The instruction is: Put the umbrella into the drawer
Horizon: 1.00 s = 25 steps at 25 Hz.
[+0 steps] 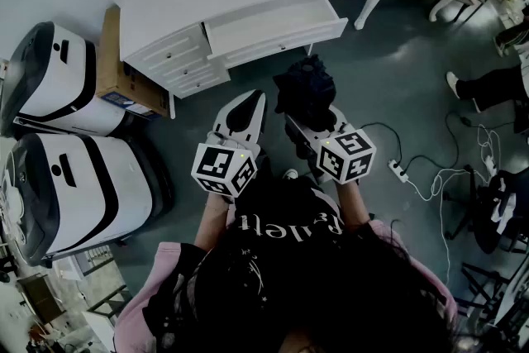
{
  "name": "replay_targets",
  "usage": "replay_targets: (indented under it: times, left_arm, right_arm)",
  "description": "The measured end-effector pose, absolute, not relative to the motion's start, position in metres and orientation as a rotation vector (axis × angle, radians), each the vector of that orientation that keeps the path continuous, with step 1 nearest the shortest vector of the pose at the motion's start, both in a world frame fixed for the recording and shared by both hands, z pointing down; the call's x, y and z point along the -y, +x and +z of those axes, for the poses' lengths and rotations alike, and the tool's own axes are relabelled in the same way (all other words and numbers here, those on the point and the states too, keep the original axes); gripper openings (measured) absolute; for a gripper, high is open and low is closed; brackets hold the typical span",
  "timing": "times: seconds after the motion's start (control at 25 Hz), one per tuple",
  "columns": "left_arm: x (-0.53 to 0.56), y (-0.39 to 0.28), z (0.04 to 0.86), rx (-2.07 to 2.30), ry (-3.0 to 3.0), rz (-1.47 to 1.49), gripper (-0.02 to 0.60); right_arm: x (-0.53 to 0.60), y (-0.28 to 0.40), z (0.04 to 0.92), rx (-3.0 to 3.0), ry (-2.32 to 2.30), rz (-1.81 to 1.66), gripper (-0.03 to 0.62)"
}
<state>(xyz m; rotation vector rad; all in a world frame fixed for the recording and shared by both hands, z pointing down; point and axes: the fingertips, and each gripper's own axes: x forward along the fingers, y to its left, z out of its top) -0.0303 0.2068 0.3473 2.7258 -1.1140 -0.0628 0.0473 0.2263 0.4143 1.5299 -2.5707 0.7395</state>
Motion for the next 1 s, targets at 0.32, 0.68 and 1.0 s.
replay_targets:
  times: [0.32, 0.68, 1.0]
  left_arm:
    - [-0.213, -0.028, 0.353, 1.126, 2.708, -0.057, 0.025]
    - [-0.225, -0.017, 0.357, 1.125, 2.704, -0.047, 0.025]
    - [-0.225, -0.015, 0.360, 1.136, 2.698, -0.013, 0.025]
  right_arm:
    - [-0.233, 0.053, 0.419, 2.560, 1.525, 0.751, 0.279]
    - [-0.246, 0.061, 0.424, 2.570, 1.511, 0.794, 0.279]
    - [-0.247, 0.063, 0.428, 2.580, 1.492, 0.823, 0.279]
